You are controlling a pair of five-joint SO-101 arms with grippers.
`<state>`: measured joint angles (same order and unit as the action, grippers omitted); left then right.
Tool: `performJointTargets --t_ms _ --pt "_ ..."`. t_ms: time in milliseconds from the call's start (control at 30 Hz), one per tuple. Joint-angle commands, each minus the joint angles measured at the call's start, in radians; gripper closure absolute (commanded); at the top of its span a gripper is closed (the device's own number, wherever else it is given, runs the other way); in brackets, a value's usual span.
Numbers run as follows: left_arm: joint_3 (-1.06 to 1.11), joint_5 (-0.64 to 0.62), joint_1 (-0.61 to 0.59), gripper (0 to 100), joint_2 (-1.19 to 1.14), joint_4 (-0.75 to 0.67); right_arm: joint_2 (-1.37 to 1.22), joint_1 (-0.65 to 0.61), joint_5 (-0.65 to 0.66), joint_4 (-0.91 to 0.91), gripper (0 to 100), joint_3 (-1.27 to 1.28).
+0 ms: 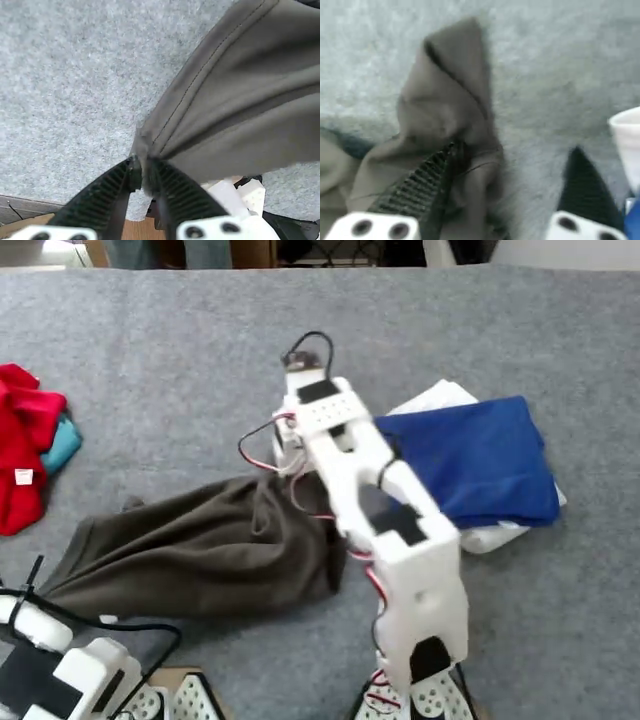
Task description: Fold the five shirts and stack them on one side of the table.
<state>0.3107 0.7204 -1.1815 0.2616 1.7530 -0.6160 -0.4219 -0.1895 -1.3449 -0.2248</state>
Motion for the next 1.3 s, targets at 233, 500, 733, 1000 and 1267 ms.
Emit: performJointTargets --t_ms 233,500,733,1000,1267 --pt "-0.039 0.006 -0.007 81 -0.025 0.005 -0.102 0.028 0.018 -0.276 98.5 -0.39" --pt "-0.174 -0.127 0.096 87 -0.034 0.005 0.007 0.155 0.097 -0.422 98.3 -0.601" --pt "-0.156 -0.298 0.288 87 -0.052 -0.069 0.363 0.187 0.17 -0.422 98.3 -0.348" --pt "-0.054 -0.367 0.374 87 -0.25 -0.186 0.711 0.354 0.348 -0.358 98.3 0.28" --pt "-0.059 -0.359 0.366 87 -0.431 -0.18 0.9 0.497 0.715 -0.272 98.1 0.794"
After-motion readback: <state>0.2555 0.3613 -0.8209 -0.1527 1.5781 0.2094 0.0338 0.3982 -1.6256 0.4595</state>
